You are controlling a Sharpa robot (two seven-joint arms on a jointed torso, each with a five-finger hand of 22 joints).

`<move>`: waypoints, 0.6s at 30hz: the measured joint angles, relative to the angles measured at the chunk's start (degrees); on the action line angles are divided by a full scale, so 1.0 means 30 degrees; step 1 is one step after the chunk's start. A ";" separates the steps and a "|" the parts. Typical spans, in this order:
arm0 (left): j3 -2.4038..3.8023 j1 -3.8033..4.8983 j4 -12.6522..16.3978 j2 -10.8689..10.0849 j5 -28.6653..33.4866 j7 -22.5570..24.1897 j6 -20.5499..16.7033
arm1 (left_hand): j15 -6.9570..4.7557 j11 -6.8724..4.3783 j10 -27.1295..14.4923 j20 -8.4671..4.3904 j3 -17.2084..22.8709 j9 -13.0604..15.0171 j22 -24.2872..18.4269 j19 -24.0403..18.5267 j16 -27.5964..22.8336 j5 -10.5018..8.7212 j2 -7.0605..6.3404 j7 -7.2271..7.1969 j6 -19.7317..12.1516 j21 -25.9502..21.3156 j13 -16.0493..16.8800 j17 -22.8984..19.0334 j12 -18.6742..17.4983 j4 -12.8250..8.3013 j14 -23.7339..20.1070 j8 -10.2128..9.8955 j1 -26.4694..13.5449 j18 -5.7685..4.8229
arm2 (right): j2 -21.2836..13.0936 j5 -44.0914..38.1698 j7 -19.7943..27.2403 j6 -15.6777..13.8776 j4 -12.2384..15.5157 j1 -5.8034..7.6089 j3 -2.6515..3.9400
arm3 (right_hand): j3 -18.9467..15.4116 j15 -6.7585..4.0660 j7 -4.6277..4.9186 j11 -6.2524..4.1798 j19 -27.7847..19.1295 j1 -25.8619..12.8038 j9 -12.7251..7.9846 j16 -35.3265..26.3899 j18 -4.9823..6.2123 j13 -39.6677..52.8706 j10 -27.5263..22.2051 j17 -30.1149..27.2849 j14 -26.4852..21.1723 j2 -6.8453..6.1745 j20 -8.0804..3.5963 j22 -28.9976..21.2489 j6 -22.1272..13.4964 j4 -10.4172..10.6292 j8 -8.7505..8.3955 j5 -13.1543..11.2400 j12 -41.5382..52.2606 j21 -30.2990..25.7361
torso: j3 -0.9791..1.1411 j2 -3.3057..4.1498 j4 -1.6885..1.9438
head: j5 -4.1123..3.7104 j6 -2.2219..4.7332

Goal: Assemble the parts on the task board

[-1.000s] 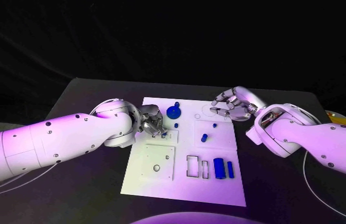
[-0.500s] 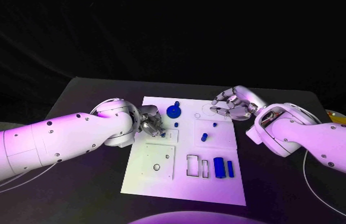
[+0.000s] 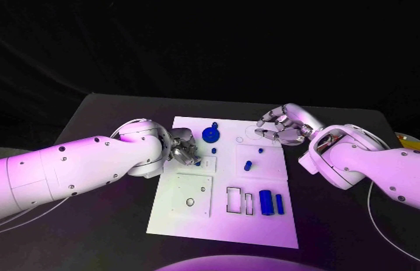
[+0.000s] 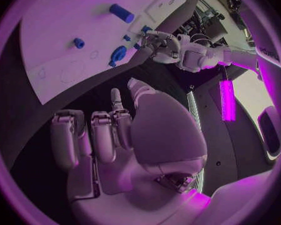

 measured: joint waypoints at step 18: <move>0.0004 0.0017 -0.0101 0.0101 -0.0034 -0.0106 0.0192 | -0.0083 -0.0067 0.0434 -0.0136 0.0627 0.0000 0.0192 0.0136 0.0000 0.0136 -0.0434 -0.0032 0.0160 0.0074 0.0447 0.0000 0.0381 -0.0045 0.0067 0.0319 -0.0489 0.0003 | -0.0020 0.0005 0.0004 -0.0016 -0.0006 -0.0031 -0.0004 | 0.0000 0.0000 0.0000 0.0000 0.0000 0.0001 0.0014 0.0000 0.0000 -0.0004 0.0000 0.0009 0.0000 0.0000 0.0000 0.0015 0.0000 -0.0001 0.0000 0.0000 0.0000 0.0000 | 0.0009 -0.0004 -0.0005 | 0.0035 -0.0077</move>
